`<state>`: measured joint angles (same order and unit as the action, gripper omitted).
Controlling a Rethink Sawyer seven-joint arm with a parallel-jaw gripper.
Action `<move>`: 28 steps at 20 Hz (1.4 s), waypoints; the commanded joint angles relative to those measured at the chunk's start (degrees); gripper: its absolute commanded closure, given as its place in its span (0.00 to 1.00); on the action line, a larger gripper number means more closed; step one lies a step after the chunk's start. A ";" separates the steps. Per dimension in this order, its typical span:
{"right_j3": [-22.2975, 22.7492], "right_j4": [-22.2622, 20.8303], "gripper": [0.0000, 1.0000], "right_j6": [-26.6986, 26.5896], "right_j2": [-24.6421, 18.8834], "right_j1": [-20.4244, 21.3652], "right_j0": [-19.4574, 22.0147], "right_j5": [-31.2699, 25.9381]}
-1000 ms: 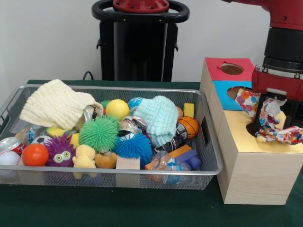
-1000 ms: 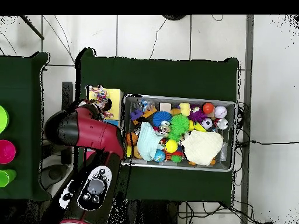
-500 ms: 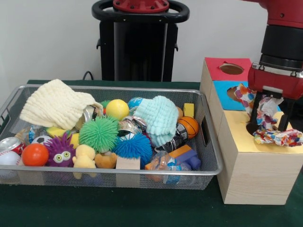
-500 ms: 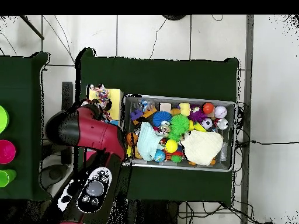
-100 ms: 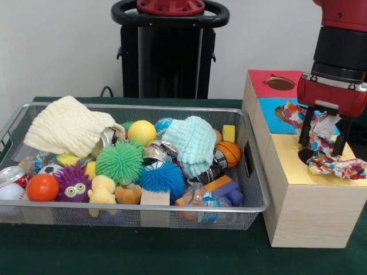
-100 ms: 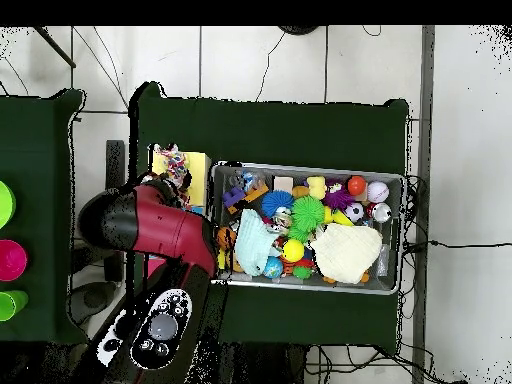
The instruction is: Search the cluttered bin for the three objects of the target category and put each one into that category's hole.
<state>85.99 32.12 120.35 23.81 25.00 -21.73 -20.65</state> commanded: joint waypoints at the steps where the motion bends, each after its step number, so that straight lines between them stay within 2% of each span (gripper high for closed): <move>1: 0.20 0.61 0.00 13.23 -2.51 -0.49 0.19 -6.89; 12: 1.10 0.17 0.00 11.77 -3.39 0.40 0.84 -6.84; 15: 0.79 -0.21 0.00 11.74 -2.65 1.22 0.74 -8.82; 20: 0.94 -1.21 0.00 11.16 -1.43 5.26 0.85 -14.51; 28: 2.13 -1.30 0.00 10.28 -2.49 6.76 1.94 -14.23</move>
<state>86.01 31.85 120.35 24.04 30.56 -21.87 -29.46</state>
